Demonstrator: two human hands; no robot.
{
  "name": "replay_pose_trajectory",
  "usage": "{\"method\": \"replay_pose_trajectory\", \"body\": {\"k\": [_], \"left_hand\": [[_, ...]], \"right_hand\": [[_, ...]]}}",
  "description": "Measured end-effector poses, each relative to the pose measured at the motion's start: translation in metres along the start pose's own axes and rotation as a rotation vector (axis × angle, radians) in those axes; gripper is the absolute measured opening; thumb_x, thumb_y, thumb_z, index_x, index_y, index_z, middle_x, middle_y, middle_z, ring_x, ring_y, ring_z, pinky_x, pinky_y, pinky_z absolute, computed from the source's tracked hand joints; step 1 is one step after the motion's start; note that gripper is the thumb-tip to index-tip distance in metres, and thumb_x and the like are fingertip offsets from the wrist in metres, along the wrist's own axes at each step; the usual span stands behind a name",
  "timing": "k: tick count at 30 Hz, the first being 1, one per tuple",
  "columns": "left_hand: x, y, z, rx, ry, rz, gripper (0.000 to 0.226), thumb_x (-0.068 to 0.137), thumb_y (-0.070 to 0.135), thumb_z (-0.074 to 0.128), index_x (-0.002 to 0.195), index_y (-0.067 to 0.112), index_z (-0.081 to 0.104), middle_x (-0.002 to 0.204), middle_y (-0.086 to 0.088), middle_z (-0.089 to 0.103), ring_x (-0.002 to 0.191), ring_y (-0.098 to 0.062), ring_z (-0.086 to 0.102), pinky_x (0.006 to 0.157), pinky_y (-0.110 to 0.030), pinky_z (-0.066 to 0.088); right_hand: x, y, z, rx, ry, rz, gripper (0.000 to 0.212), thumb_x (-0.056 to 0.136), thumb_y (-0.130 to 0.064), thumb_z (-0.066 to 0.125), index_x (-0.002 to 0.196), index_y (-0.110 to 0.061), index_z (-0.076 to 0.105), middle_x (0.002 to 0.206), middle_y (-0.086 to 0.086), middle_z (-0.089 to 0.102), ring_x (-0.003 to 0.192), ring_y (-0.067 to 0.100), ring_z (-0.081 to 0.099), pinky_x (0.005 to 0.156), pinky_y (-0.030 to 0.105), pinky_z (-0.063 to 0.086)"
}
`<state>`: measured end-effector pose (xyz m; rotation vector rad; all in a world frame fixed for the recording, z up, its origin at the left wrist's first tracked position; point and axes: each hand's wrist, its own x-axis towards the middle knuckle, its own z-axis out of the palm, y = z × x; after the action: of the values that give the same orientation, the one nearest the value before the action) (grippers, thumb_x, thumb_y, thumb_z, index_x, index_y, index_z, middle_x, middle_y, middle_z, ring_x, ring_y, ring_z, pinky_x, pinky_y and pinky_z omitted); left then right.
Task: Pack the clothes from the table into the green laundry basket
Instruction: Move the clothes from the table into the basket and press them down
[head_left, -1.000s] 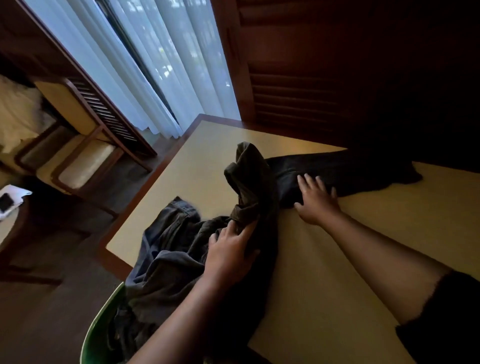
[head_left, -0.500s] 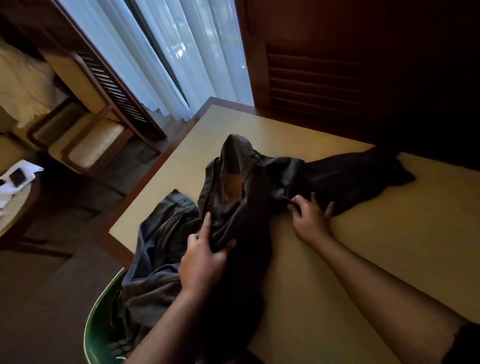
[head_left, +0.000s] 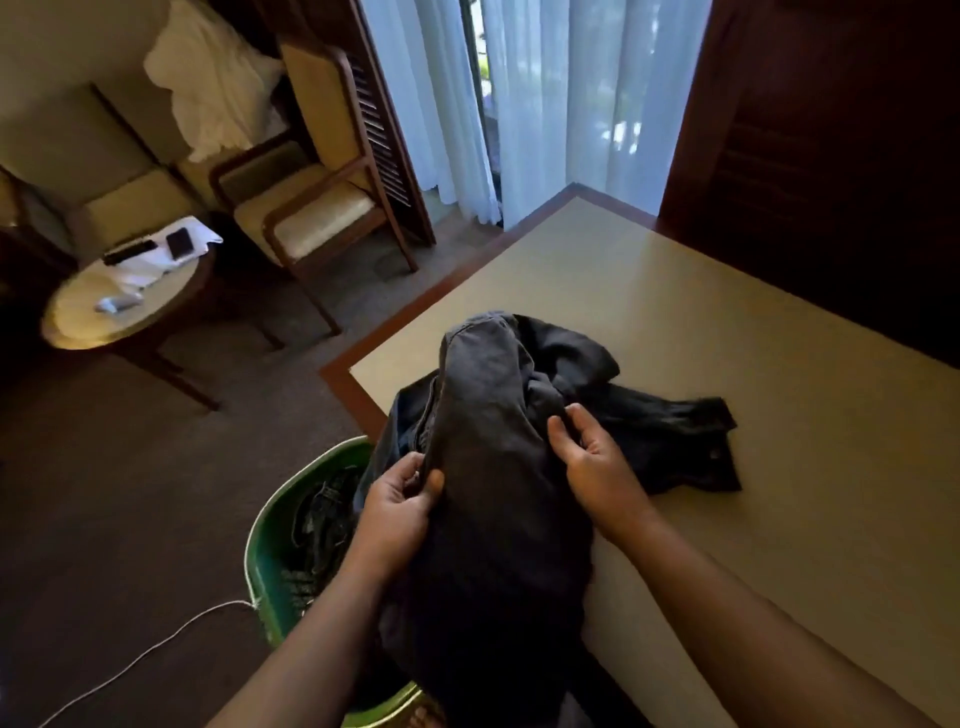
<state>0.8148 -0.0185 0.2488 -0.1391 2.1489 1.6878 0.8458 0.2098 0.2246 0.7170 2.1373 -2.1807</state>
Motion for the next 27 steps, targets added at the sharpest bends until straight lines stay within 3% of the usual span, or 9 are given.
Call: {"method": "replay_pose_trajectory", "body": {"k": [4, 10, 14, 16, 17, 19, 20, 22, 27], "left_hand": [[-0.025, -0.024, -0.070, -0.062, 0.093, 0.056, 0.021, 0.103, 0.001, 0.054, 0.100, 0.013, 0.072, 0.102, -0.007, 0.078, 0.094, -0.019, 0.071, 0.088, -0.042, 0.056], [-0.053, -0.069, -0.172, -0.202, 0.242, -0.005, 0.021, 0.101, 0.001, 0.057, 0.101, 0.014, 0.073, 0.105, -0.012, 0.076, 0.107, -0.033, 0.069, 0.098, -0.052, 0.054], [-0.063, -0.105, -0.221, -0.126, 0.313, -0.026, 0.016, 0.099, -0.002, 0.060, 0.095, 0.011, 0.068, 0.087, 0.000, 0.075, 0.083, -0.011, 0.069, 0.083, -0.038, 0.054], [-0.057, -0.123, -0.236, -0.072, 0.301, -0.073, 0.012, 0.100, 0.004, 0.061, 0.106, 0.013, 0.066, 0.101, 0.003, 0.075, 0.092, -0.007, 0.068, 0.092, -0.037, 0.054], [-0.050, -0.136, -0.241, -0.039, 0.266, -0.117, 0.016, 0.101, 0.010, 0.062, 0.115, 0.016, 0.064, 0.114, 0.003, 0.073, 0.102, -0.006, 0.067, 0.099, -0.033, 0.052], [-0.038, -0.155, -0.248, 0.030, 0.122, -0.221, 0.048, 0.099, 0.023, 0.067, 0.143, 0.026, 0.048, 0.141, 0.001, 0.060, 0.126, -0.010, 0.057, 0.111, -0.027, 0.041], [-0.033, -0.163, -0.250, 0.057, 0.066, -0.266, 0.066, 0.095, 0.032, 0.070, 0.152, 0.034, 0.037, 0.151, -0.001, 0.051, 0.137, -0.015, 0.050, 0.117, -0.031, 0.036], [-0.025, -0.173, -0.255, 0.070, 0.011, -0.311, 0.079, 0.092, 0.036, 0.069, 0.159, 0.037, 0.026, 0.164, -0.005, 0.036, 0.150, -0.022, 0.037, 0.124, -0.041, 0.031], [-0.016, -0.177, -0.266, 0.044, 0.002, -0.337, 0.069, 0.100, 0.012, 0.062, 0.160, 0.016, 0.029, 0.161, -0.019, 0.037, 0.148, -0.031, 0.040, 0.120, -0.035, 0.034]], "right_hand": [[-0.014, -0.004, 0.075, -0.011, -0.139, -0.004, 0.058, 0.093, -0.059, 0.060, 0.143, -0.031, 0.051, 0.140, -0.016, 0.055, 0.134, 0.007, 0.049, 0.117, 0.040, 0.039], [-0.025, -0.012, 0.189, -0.168, -0.283, -0.043, 0.061, 0.091, -0.061, 0.061, 0.139, -0.024, 0.056, 0.136, -0.003, 0.063, 0.131, 0.014, 0.055, 0.113, 0.044, 0.043], [-0.027, -0.018, 0.261, -0.264, -0.406, -0.069, 0.022, 0.102, -0.034, 0.057, 0.121, -0.025, 0.065, 0.112, -0.004, 0.072, 0.111, 0.011, 0.067, 0.098, 0.033, 0.055], [-0.019, -0.013, 0.292, -0.440, -0.432, -0.131, 0.023, 0.104, -0.030, 0.054, 0.125, -0.030, 0.062, 0.130, -0.011, 0.065, 0.132, 0.014, 0.054, 0.107, 0.026, 0.046], [-0.012, -0.008, 0.306, -0.602, -0.449, -0.172, 0.034, 0.105, -0.029, 0.052, 0.139, -0.030, 0.055, 0.149, -0.008, 0.051, 0.147, 0.018, 0.036, 0.116, 0.030, 0.036], [0.001, 0.008, 0.328, -0.943, -0.532, -0.179, 0.052, 0.106, -0.026, 0.046, 0.155, -0.032, 0.032, 0.168, -0.006, 0.016, 0.156, 0.024, 0.004, 0.125, 0.049, 0.019], [0.005, 0.018, 0.335, -1.045, -0.563, -0.158, 0.058, 0.105, -0.024, 0.045, 0.158, -0.034, 0.023, 0.169, -0.006, 0.007, 0.156, 0.026, -0.002, 0.124, 0.055, 0.016], [0.006, 0.035, 0.344, -1.128, -0.581, -0.115, 0.063, 0.105, -0.024, 0.043, 0.160, -0.031, 0.015, 0.170, -0.006, 0.004, 0.157, 0.027, -0.002, 0.123, 0.056, 0.016], [-0.019, 0.062, 0.342, -1.095, -0.558, -0.054, 0.063, 0.104, -0.025, 0.047, 0.161, -0.019, 0.020, 0.169, 0.000, 0.015, 0.156, 0.021, 0.006, 0.126, 0.038, 0.014]]}}
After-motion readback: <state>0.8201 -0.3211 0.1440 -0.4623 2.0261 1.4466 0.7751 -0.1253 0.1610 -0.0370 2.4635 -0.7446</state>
